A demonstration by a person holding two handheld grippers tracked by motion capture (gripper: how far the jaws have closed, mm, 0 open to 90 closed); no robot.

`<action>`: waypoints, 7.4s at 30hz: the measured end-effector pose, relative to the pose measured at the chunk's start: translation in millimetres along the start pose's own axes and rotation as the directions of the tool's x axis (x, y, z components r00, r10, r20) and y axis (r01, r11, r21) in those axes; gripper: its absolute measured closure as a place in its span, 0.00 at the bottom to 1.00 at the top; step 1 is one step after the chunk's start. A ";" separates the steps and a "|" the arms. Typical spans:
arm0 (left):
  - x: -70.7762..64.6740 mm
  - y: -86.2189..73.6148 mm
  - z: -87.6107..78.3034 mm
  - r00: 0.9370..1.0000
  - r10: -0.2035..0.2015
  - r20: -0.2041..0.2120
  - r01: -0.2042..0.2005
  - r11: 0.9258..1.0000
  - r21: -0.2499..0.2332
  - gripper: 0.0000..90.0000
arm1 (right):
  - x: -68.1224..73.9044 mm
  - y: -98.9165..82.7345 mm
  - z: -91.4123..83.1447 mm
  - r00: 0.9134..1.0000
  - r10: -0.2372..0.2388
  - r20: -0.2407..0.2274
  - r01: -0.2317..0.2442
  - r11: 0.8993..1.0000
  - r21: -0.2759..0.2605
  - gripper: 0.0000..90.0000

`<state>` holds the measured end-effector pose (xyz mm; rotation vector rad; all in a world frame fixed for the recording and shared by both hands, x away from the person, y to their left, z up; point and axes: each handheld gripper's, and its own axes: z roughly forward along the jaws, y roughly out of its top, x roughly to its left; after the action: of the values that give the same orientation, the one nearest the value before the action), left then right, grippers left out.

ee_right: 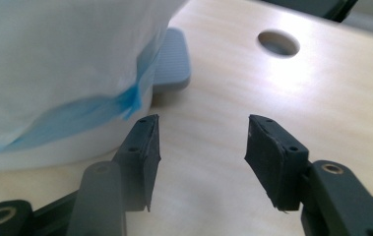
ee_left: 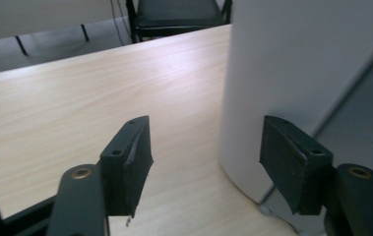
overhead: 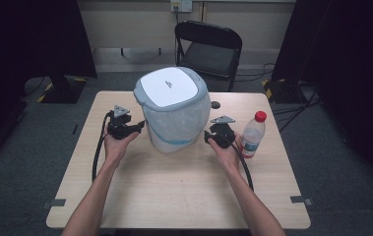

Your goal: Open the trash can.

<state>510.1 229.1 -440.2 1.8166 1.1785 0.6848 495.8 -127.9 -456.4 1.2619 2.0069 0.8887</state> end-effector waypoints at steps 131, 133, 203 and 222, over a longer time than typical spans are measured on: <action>15.2 -59.8 -51.2 0.988 -0.110 0.109 0.107 0.994 0.037 0.67 | 33.7 5.8 -5.2 0.950 -0.034 -0.311 0.001 0.995 -0.104 0.59; 13.4 -56.0 -47.1 0.988 -0.102 0.114 0.098 0.994 0.047 0.70 | 23.8 19.2 -4.0 0.957 -0.010 -0.291 -0.028 0.991 -0.128 0.55; 5.2 -118.9 -85.4 0.997 0.041 0.063 -0.053 0.978 0.202 0.26 | 13.5 17.2 -151.4 0.810 -0.153 -0.566 0.001 0.966 -0.259 0.82; 6.6 -117.7 -82.5 0.998 0.029 0.047 -0.038 0.976 0.214 0.19 | 83.1 73.3 -202.6 0.654 -0.338 -0.677 0.058 0.914 -0.401 1.00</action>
<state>394.2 288.2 -501.7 2.0244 1.2342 0.5503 346.7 -72.4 -289.0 0.4581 2.3536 1.7547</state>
